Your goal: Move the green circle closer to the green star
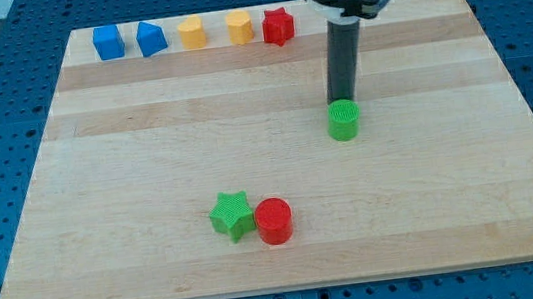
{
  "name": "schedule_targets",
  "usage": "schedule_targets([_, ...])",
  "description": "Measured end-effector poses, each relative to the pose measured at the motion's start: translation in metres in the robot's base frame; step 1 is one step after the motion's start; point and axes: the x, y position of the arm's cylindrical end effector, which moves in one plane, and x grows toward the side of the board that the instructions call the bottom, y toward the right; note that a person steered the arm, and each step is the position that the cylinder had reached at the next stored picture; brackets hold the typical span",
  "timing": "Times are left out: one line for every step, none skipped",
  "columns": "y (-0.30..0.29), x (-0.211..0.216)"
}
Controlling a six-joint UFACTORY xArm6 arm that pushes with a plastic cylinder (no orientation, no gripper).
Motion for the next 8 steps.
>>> schedule_targets([0.019,0.016])
schedule_targets([0.026,0.034])
schedule_targets([0.021,0.053])
schedule_targets([0.011,0.078])
schedule_targets([-0.006,0.087])
schedule_targets([-0.021,0.085])
schedule_targets([-0.039,0.085])
schedule_targets([-0.055,0.085])
